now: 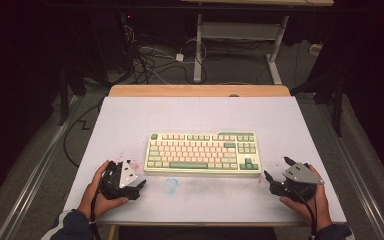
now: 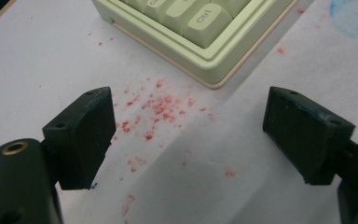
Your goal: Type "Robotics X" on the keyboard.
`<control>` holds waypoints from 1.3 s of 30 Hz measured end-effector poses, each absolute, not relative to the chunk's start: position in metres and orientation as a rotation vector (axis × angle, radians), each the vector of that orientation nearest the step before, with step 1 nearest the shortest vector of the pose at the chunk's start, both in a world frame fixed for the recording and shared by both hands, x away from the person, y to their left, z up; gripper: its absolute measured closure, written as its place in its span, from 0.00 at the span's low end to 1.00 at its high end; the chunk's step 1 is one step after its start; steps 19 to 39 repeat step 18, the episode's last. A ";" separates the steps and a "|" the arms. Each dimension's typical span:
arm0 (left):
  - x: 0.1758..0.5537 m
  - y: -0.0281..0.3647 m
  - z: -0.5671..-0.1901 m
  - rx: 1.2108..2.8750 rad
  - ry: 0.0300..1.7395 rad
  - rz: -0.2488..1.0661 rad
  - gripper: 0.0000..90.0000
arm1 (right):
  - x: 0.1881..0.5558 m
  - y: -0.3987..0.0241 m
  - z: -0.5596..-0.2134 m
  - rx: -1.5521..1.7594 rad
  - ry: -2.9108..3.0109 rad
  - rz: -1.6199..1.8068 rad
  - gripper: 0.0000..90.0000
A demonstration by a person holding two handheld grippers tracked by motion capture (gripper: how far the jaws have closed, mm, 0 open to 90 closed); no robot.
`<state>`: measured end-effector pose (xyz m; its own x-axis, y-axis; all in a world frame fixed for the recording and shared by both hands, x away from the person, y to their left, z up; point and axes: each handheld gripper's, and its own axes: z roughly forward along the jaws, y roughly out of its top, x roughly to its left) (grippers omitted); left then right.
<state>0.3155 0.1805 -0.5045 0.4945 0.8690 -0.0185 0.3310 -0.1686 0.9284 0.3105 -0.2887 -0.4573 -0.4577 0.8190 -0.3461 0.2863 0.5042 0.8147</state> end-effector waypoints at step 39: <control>0.320 0.180 -0.504 1.740 1.030 0.672 0.17 | 0.310 -0.288 -0.459 0.894 2.004 0.888 0.26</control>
